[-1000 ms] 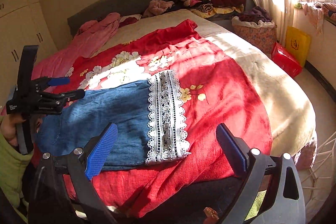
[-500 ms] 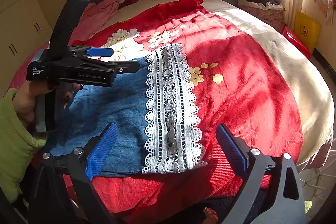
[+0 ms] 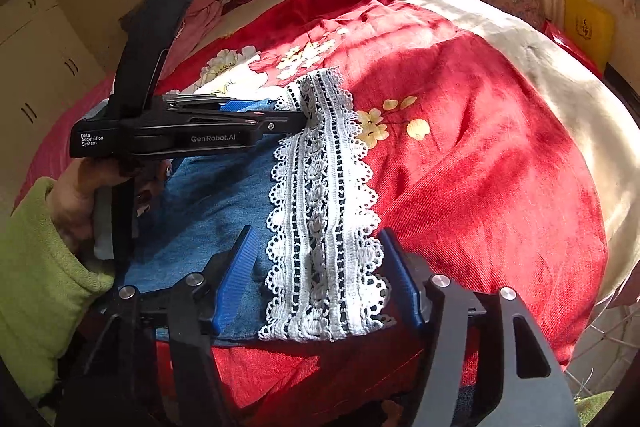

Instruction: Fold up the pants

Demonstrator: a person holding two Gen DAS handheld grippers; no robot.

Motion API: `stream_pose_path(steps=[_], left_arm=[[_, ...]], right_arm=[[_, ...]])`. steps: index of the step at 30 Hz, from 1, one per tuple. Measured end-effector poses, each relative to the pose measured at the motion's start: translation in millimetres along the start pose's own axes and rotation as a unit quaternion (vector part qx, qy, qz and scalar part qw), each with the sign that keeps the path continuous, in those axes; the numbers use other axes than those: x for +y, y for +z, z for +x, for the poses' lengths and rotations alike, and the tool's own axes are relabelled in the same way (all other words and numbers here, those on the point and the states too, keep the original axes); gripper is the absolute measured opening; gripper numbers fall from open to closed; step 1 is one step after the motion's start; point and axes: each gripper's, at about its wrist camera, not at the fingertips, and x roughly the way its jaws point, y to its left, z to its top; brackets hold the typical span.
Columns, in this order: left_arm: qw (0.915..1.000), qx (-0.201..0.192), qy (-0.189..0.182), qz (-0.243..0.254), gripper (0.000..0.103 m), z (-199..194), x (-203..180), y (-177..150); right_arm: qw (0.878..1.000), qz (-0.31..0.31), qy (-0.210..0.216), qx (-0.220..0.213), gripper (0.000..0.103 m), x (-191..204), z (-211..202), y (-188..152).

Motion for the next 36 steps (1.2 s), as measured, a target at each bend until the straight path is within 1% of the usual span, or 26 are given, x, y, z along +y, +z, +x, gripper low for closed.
stream_pose_path(steps=[4,8,10,11,12,14,15,17,18,21,22,23,24,25,27,29,33,36], left_arm=[[1.0000,-0.004,0.003,0.000,0.033,-2.2,0.3,0.2],[0.9999,-0.011,0.002,0.001,0.034,-0.7,0.9,-1.1],[0.9999,-0.013,0.000,-0.004,0.034,0.3,2.0,-1.4],[0.9999,-0.014,-0.001,-0.005,0.033,-3.0,1.3,-3.6],[0.9999,-0.015,-0.001,-0.002,0.030,-4.7,0.2,-4.2],[0.9998,-0.019,-0.002,0.003,0.029,-8.5,-1.4,-5.4],[0.9998,-0.020,-0.003,0.004,0.029,-8.7,-1.6,-5.8],[0.9998,-0.018,-0.005,0.003,0.031,-5.2,-0.6,-6.8],[0.9998,-0.017,-0.004,0.002,0.033,-3.5,-0.2,-7.5],[0.9997,-0.014,-0.013,-0.015,0.032,2.0,3.2,-7.3],[0.9996,-0.014,-0.015,-0.017,0.026,1.6,2.6,-7.7],[0.9996,-0.017,-0.018,-0.017,0.022,-0.5,1.2,-8.5],[0.9994,-0.018,-0.024,-0.020,0.013,-3.0,0.5,-9.4],[0.9991,-0.021,-0.030,-0.023,0.011,-5.8,0.2,-10.1],[0.9988,-0.032,-0.028,-0.025,0.010,-14.1,-0.3,-10.9],[0.9981,-0.047,-0.030,-0.027,0.010,-24.4,0.1,-10.1],[0.9943,-0.079,-0.049,-0.051,0.010,-53.8,12.5,-10.8],[0.9918,-0.105,-0.051,-0.052,0.010,-76.6,20.9,-15.6]], right_arm=[[1.000,-0.001,-0.007,-0.007,0.060,1.9,-0.3,2.2],[1.000,-0.004,-0.006,0.001,0.060,1.7,3.9,1.7],[1.000,-0.017,-0.006,-0.016,0.056,7.4,-3.9,0.6],[0.999,-0.029,0.003,-0.024,0.051,11.9,-8.4,-0.6],[0.999,-0.041,0.009,-0.026,0.050,16.5,-10.1,-1.6],[0.999,-0.049,-0.001,-0.014,0.050,20.3,-4.5,-1.4],[0.999,-0.042,-0.012,-0.004,0.052,18.0,0.8,-0.6],[0.999,-0.017,-0.019,0.019,0.054,8.6,11.2,0.6],[0.999,-0.008,-0.015,0.027,0.054,4.4,14.3,1.0],[0.999,0.001,0.005,0.036,0.055,0.3,17.9,1.1],[0.999,0.001,0.013,0.035,0.053,0.5,17.2,1.0],[0.999,0.001,0.028,0.034,0.039,0.6,16.4,0.9],[0.998,-0.002,0.056,0.036,0.022,1.6,16.5,0.1],[0.997,-0.007,0.071,0.034,0.021,4.6,15.2,-0.6],[0.997,-0.025,0.064,0.022,0.021,14.1,9.0,-0.2],[0.996,-0.031,0.078,0.007,0.020,21.1,1.7,0.8],[0.995,-0.041,0.094,-0.012,0.020,38.2,-12.9,6.1],[0.992,-0.052,0.111,-0.027,0.020,55.3,-26.3,14.6]])
